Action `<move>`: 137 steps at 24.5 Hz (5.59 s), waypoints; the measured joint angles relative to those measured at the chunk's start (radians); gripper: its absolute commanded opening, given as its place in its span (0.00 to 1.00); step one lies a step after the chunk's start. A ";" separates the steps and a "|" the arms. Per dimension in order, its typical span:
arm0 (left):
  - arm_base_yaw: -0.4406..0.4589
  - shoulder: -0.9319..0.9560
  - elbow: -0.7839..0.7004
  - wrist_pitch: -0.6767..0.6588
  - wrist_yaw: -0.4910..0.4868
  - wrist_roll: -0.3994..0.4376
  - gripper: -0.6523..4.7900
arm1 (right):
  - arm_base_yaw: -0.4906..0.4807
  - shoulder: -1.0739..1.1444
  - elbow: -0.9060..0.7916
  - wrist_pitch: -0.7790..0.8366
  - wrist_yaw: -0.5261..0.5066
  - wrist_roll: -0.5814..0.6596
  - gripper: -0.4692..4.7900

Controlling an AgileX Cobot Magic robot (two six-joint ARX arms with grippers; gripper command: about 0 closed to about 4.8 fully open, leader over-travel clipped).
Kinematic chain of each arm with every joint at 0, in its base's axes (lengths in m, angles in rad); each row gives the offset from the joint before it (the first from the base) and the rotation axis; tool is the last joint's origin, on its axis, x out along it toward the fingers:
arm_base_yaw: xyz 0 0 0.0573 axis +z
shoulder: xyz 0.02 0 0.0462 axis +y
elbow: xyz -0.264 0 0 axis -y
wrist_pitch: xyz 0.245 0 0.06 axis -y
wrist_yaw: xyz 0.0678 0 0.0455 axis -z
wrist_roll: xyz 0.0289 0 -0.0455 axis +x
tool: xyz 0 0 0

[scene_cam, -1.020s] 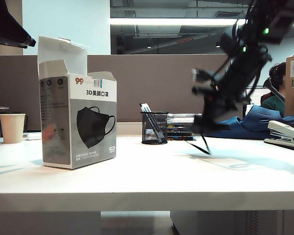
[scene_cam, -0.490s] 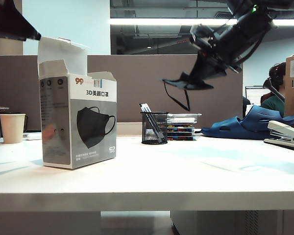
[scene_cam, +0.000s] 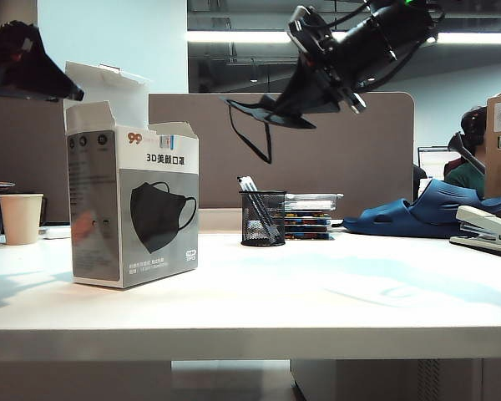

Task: Put the mask into the mask box.

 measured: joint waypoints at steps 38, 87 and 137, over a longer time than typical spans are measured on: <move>-0.031 0.108 0.001 0.201 0.068 -0.171 0.11 | 0.253 0.144 0.000 0.611 0.042 0.151 0.07; -0.029 0.111 0.001 0.242 0.034 -0.175 0.11 | 0.259 0.098 0.000 0.174 -0.009 0.107 0.37; -0.029 0.111 0.001 0.243 0.040 -0.269 0.37 | 0.161 -0.073 0.000 -0.080 0.013 0.034 0.07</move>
